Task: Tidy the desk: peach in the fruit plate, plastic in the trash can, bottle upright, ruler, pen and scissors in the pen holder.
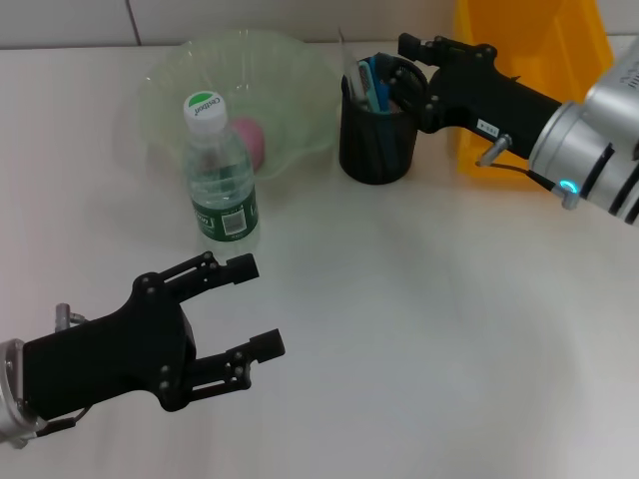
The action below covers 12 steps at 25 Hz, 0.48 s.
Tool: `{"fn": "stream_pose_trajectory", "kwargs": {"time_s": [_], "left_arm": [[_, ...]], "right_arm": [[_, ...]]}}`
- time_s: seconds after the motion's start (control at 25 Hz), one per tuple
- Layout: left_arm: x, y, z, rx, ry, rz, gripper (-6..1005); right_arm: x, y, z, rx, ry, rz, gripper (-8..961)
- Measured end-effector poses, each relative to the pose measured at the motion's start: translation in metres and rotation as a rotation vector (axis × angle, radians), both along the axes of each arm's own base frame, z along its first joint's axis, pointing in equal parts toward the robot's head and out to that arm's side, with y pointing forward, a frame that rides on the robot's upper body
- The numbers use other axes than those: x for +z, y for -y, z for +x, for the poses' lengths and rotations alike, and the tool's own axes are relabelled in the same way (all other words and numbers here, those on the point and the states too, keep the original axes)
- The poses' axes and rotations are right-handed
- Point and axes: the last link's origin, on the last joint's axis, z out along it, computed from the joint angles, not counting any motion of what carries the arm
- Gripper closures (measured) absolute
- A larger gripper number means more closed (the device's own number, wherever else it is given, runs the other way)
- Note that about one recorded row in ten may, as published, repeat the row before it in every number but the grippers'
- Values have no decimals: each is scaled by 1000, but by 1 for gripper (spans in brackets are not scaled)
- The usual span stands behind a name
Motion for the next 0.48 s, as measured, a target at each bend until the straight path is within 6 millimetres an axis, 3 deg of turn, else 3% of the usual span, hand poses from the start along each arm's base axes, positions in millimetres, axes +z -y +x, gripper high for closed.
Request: {"fn": "stream_pose_trajectory", "kwargs": {"time_s": [0.04,0.24,0.36,0.48], "left_arm": [[0,0,0,-1,-1,0,204],[1,-1,-3,-2,-23,-2,204],[4,-2,-6,-3,-42,-10,204],[8,-4,-9,8,-65,-38,203]], "right_arm": [[3,7,1,15,-36,-8,736],[22,27,3,49,-196,-47,510],[48,51,13,98,-295,-79,433],[67,82,31,171,-266,-192,356]]}}
